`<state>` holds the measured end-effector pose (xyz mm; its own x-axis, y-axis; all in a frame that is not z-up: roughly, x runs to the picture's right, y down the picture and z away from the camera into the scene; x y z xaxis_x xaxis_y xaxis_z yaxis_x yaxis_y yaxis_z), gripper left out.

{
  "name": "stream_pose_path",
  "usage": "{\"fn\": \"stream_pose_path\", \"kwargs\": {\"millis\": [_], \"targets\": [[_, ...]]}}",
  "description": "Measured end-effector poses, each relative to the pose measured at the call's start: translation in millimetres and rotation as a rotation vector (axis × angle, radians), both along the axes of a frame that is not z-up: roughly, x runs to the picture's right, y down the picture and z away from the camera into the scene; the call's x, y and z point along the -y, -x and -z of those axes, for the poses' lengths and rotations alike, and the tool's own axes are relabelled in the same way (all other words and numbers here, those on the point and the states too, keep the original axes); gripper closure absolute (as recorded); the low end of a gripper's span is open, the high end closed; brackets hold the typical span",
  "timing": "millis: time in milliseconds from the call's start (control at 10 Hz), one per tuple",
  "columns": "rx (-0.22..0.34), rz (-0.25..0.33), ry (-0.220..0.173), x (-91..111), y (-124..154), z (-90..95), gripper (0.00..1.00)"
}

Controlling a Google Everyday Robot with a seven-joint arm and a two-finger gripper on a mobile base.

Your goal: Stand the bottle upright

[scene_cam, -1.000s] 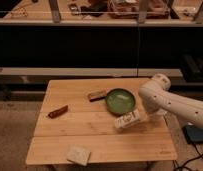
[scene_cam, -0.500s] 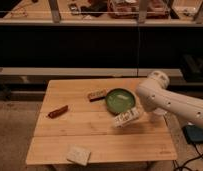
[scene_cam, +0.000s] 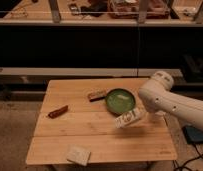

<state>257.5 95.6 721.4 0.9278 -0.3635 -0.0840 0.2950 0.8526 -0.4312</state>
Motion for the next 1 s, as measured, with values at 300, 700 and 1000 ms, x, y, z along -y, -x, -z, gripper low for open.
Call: {"fn": "stream_pose_path", "kwargs": {"millis": [300, 700, 1000], "targets": [[-0.006, -0.002, 0.009, -7, -3, 4.5, 0.67], [-0.012, -0.002, 0.032, -13, -4, 5.6, 0.67], [-0.007, 0.008, 0.045, -14, -3, 7.1, 0.67]]}}
